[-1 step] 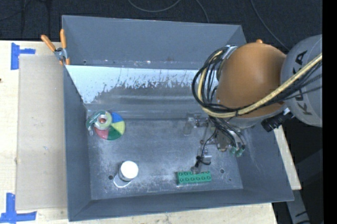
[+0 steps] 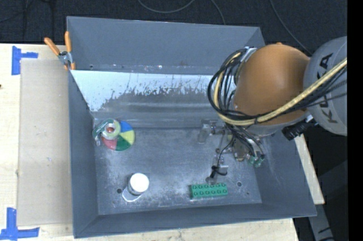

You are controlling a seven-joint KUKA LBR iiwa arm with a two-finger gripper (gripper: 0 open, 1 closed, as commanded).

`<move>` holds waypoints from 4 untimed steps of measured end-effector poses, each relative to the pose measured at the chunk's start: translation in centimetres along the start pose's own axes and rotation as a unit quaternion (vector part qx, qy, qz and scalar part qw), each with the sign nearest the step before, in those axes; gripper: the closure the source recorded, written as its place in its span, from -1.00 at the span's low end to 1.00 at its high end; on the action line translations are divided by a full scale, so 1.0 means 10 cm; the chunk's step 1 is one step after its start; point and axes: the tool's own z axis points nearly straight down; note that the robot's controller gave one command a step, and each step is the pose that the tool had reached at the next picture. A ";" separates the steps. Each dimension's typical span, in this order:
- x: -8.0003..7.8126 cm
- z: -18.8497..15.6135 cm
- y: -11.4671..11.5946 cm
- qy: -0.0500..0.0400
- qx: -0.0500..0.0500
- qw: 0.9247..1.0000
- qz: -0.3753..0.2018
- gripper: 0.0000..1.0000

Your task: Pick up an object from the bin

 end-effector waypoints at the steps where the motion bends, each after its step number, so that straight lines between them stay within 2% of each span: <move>1: 0.05 0.34 -0.16 -0.001 0.000 0.999 -0.045 -1.00; 2: 0.19 0.92 -0.07 0.000 0.000 0.987 -0.158 -1.00; 3: 0.20 1.06 -0.06 0.000 0.000 0.984 -0.177 -1.00; 4: 0.20 1.28 -0.34 0.001 0.000 0.985 -0.174 -1.00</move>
Offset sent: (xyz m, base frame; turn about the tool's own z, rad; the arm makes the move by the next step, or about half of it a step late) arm -0.0258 0.0006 -0.1146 -0.3583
